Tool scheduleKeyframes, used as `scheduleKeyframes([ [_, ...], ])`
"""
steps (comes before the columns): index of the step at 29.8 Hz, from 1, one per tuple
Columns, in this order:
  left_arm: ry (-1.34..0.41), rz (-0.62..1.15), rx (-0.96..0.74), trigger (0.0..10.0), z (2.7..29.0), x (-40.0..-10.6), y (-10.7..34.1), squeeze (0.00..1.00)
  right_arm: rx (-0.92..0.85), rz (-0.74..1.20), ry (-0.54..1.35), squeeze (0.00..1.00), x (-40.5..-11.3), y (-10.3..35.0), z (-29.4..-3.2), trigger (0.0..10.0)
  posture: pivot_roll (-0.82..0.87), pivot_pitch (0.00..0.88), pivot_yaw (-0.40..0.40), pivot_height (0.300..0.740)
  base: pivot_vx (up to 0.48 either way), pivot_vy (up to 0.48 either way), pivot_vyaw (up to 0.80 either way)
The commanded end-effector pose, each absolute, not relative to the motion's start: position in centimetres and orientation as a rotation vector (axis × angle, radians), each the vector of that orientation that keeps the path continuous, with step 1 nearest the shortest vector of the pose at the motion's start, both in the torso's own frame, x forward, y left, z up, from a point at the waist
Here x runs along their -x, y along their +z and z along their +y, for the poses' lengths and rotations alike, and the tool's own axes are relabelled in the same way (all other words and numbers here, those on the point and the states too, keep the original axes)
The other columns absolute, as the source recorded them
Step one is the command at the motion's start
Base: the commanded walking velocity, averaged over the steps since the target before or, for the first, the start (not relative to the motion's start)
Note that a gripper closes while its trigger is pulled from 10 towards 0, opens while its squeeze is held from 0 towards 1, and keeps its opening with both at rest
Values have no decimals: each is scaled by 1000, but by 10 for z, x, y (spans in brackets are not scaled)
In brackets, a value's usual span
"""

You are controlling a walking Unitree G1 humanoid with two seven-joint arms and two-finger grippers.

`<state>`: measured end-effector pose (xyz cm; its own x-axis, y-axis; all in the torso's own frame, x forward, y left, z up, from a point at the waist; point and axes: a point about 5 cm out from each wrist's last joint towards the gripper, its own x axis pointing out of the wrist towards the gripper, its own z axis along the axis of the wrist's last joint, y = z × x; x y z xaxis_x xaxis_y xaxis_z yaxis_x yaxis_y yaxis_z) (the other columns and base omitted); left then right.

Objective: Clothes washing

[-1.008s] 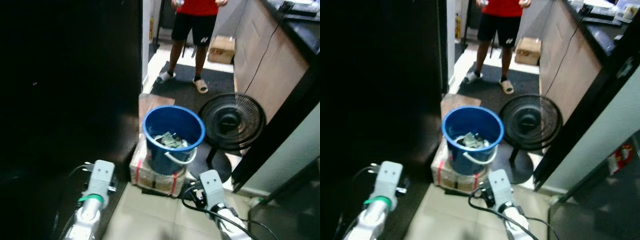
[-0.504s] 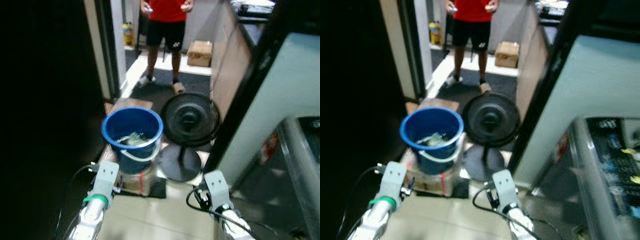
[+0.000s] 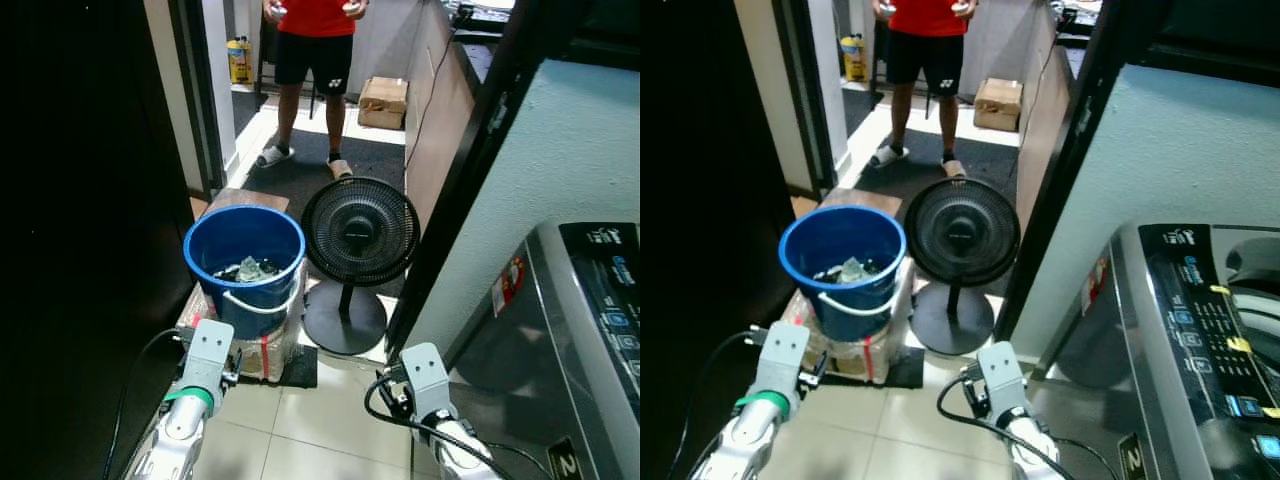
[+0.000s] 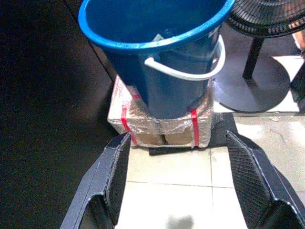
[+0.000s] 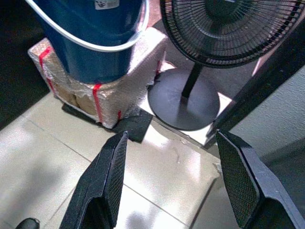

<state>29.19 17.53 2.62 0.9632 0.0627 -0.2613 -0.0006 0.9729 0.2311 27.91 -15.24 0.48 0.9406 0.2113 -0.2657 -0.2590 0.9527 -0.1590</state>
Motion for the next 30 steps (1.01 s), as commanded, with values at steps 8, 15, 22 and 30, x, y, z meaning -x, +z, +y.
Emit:
scheduleKeyframes([
  [8, 30, 294, -220, 10000, 175, -288, 21, 0, 192, 255, 244, 0, -277, 3, -153, 10000, 81, 25, -3, 740, 0, 0, 0],
  [15, 30, 289, -236, 10000, 176, -288, 22, 0, 181, 238, 264, 0, -278, 5, -147, 10000, 82, 24, -2, 740, 0, 0, 0],
  [22, 35, 290, -242, 10000, 177, -288, 21, 0, 213, 236, 271, 0, -278, 5, -146, 10000, 82, 24, -2, 740, 0, 0, 223],
  [30, 42, 291, -243, 10000, 177, -289, 22, 0, 204, 240, 265, 0, -278, 5, -146, 10000, 81, 23, -1, 740, 0, 0, 197],
])
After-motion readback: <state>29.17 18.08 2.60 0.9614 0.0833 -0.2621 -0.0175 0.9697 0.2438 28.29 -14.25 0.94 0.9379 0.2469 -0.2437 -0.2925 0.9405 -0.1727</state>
